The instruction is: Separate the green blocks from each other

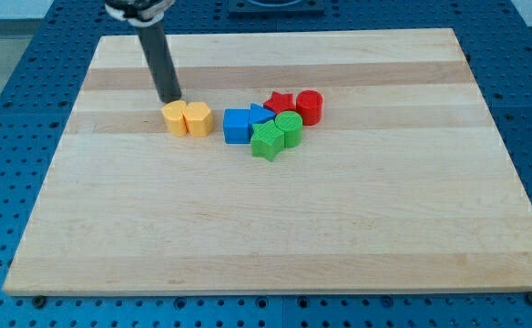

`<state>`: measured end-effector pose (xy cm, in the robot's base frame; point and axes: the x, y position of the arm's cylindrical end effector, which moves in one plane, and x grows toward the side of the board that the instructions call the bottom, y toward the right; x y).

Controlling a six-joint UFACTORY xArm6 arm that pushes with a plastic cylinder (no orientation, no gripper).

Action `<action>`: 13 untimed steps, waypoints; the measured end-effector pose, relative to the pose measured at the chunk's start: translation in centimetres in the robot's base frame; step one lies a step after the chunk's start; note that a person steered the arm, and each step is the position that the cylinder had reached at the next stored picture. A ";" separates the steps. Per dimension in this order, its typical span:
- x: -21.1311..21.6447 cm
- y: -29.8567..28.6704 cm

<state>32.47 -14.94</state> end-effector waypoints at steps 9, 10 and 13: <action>3.7 12.2; 6.1 12.3; 13.6 14.6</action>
<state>46.10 -0.33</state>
